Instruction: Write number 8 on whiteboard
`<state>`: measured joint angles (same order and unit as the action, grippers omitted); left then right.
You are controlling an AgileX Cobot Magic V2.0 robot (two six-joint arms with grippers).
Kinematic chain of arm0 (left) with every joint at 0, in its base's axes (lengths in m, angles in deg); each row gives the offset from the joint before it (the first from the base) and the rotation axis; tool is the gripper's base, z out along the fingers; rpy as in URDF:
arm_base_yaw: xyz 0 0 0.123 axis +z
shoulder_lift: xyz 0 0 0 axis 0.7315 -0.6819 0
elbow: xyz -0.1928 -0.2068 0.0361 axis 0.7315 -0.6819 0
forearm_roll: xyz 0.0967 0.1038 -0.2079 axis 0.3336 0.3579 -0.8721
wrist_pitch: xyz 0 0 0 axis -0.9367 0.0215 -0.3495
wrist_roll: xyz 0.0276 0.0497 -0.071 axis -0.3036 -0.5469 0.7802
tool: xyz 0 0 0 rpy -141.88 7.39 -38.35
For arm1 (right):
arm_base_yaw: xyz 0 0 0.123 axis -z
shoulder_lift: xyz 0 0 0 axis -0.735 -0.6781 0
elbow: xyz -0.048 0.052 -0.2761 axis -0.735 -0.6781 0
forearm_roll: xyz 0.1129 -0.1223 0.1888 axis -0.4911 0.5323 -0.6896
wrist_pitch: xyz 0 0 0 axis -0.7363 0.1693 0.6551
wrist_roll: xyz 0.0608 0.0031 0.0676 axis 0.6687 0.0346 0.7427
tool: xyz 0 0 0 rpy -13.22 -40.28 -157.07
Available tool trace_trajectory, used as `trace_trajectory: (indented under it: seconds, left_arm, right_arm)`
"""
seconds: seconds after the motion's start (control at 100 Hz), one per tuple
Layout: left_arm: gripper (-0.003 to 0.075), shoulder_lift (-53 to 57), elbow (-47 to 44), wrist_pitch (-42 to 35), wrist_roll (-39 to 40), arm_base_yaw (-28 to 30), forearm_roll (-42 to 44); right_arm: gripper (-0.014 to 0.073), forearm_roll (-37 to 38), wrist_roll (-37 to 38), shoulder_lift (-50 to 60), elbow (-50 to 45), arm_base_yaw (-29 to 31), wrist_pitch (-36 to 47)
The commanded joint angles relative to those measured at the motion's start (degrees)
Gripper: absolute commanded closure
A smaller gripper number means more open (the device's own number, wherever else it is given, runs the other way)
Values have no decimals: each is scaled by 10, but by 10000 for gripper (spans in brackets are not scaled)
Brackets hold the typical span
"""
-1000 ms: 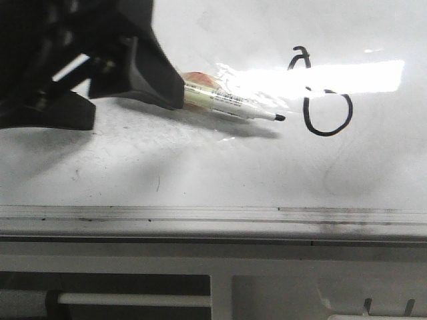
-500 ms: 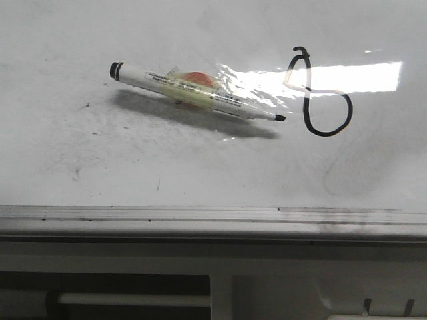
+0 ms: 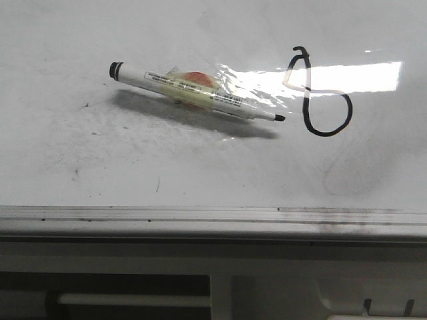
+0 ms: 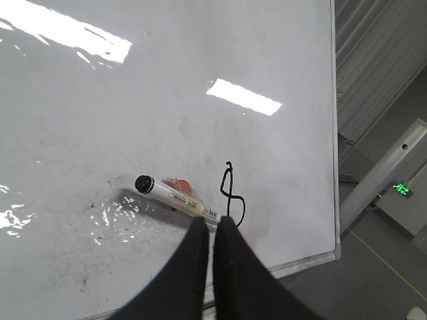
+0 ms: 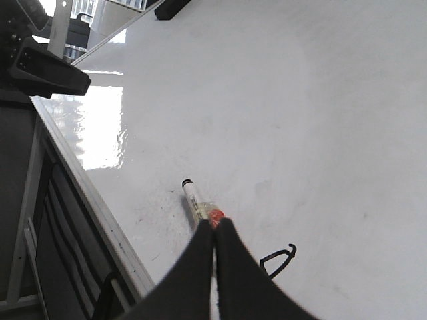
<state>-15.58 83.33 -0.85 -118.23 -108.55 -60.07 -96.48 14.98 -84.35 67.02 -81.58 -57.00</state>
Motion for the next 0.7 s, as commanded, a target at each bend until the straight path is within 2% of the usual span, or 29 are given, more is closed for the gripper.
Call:
trace_trajectory:
  seconds: [0.0, 0.25, 0.31, 0.39, 0.49, 0.56, 0.69]
  left_arm:
    - [741, -6, 15, 18, -1, -3, -10]
    - [741, -6, 11, 22, -1, 1, -10]
    - [741, -4, 11, 20, -1, 12, 23]
    - [741, -3, 4, 42, 1, 39, 159]
    - [741, -3, -16, 119, 27, 104, 354]
    - [741, -3, -28, 154, 116, 164, 487]
    - [741, 13, -48, 205, 357, 287, 727]
  right_arm:
    - [657, -3, 1, -7, 12, 3, 43]
    - [657, -3, 1, -7, 12, 3, 43]
    - [657, -3, 1, -7, 12, 3, 43]
    - [657, -3, 1, -7, 12, 3, 43]
    - [657, -3, 1, -7, 12, 3, 43]
    - [657, -3, 1, -7, 12, 3, 43]
    - [657, -3, 1, -7, 12, 3, 43]
